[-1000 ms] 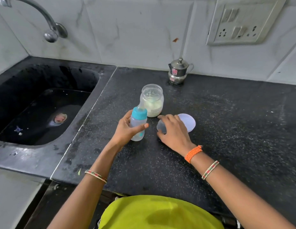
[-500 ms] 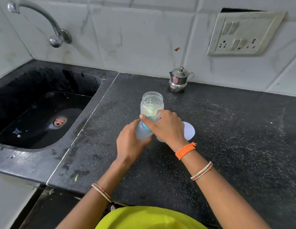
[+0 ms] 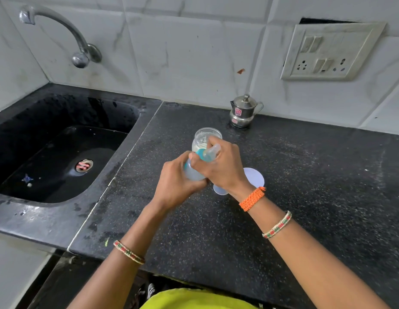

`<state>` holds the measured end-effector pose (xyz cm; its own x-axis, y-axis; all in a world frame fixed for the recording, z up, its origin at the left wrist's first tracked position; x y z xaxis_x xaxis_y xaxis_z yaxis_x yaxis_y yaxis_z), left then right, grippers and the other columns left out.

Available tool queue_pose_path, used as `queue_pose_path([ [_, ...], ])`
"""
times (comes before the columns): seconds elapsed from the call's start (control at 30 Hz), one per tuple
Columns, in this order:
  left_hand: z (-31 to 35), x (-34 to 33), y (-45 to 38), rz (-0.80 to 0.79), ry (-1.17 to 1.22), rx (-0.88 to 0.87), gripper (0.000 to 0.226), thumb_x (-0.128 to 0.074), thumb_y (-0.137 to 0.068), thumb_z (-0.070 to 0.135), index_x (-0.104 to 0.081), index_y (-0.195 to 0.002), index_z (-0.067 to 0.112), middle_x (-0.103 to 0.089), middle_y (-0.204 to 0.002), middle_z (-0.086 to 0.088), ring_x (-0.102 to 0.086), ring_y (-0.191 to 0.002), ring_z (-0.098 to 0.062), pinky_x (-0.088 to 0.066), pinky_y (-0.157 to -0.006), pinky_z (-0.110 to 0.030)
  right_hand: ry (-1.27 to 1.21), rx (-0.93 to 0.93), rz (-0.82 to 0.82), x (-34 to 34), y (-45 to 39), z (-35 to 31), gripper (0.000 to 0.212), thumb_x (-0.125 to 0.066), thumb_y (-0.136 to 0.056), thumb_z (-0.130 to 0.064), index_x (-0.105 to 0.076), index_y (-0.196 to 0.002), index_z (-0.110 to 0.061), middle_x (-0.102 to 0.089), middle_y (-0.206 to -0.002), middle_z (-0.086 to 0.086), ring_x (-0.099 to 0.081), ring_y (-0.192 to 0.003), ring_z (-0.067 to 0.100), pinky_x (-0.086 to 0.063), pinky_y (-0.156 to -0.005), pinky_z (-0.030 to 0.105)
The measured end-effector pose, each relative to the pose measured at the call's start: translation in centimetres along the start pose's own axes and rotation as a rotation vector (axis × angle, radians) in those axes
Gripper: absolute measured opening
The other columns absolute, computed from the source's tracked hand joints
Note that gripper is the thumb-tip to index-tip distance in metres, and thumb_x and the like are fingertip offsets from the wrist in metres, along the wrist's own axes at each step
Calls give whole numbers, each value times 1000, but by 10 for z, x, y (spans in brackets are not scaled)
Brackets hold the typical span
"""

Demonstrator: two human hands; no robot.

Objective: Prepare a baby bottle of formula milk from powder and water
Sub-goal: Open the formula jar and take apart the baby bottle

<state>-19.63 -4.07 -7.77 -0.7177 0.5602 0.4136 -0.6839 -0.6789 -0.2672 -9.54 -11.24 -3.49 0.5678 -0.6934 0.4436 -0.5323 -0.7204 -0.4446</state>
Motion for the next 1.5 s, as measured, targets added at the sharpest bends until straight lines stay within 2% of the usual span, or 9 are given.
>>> queue_pose_path([
  [0.1, -3, -6, -5, -160, 212, 61, 28, -76, -55, 20, -62, -79, 18, -65, -67, 7, -56, -61, -6, -49, -55, -26, 43, 119, -64, 0, -8, -14, 42, -79, -68, -18, -39, -59, -8, -36, -51, 7, -27, -50, 13, -27, -44, 28],
  [0.33, 0, -2, -2, -921, 338, 73, 42, -75, -63, 21, -59, -101, 11, -69, -91, 7, -64, -89, -10, -53, -81, -24, -4, 121, -469, 1, -1, -25, 32, -82, -70, -27, -59, -76, -6, -53, -62, 1, -41, -53, 5, -34, -49, 15],
  [0.47, -6, 0, -9, -851, 288, 153, 40, -77, -66, 19, -60, -102, 16, -68, -92, 9, -63, -89, -8, -53, -82, -25, 42, 21, -696, 15, -10, -17, 40, -79, -76, -21, -64, -114, -23, -64, -110, 2, -61, -96, 18, -50, -84, 31],
  [0.57, -7, -1, -8, -799, 252, 176, 53, -83, -63, 40, -58, -105, 20, -66, -93, 8, -64, -86, -4, -52, -78, -22, -68, -109, -669, 21, -11, -6, 55, -79, -76, -11, -53, -123, -20, -55, -122, 2, -60, -98, 19, -53, -91, 38],
  [0.67, -2, -1, -6, -709, 289, 170, 71, -73, -62, 66, -53, -115, 23, -67, -101, 10, -65, -90, -2, -51, -76, -18, -280, -285, -449, 23, -7, 6, 46, -80, -73, -13, -51, -109, -20, -59, -114, 5, -62, -94, 15, -56, -86, 34],
  [0.87, -4, -16, -3, -586, 398, 245, 65, -57, -84, 33, -32, -141, 13, -57, -132, -9, -57, -119, -20, -48, -98, -33, -502, -424, -71, 5, 5, 18, 45, -78, -75, -8, -50, -111, -7, -64, -114, 19, -65, -99, 23, -55, -85, 37],
  [1.07, -5, -14, -5, -476, 505, 265, 59, -61, -82, 26, -42, -133, 3, -59, -128, -18, -60, -111, -23, -51, -95, -35, -533, -513, -11, 1, 13, 25, 29, -68, -85, -17, -61, -106, 2, -65, -110, 24, -62, -94, 25, -50, -92, 49],
  [1.2, -7, -16, -8, -408, 517, 262, 58, -65, -80, 25, -47, -130, 2, -62, -123, -17, -62, -110, -23, -51, -95, -36, -494, -449, -99, -1, 14, 21, 24, -55, -95, -28, -66, -108, -11, -69, -111, 14, -65, -103, 22, -53, -91, 36],
  [1.5, -2, -15, -13, -415, 596, 221, 56, -67, -78, 20, -49, -130, 5, -64, -122, -15, -63, -110, -23, -53, -93, -34, -540, -467, 13, 6, 15, 26, 33, -72, -82, -14, -55, -109, -8, -62, -116, 16, -58, -105, 23, -49, -93, 39],
])
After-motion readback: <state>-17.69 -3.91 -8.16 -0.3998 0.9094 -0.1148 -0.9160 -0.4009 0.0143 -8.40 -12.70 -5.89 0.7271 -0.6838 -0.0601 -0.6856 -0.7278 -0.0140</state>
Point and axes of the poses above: each hand's wrist, its own y-axis away from the middle knuckle, its own x-axis out of the back of the hand, z = x × y, the point moved 5 cm from there along -y, towards the middle knuckle
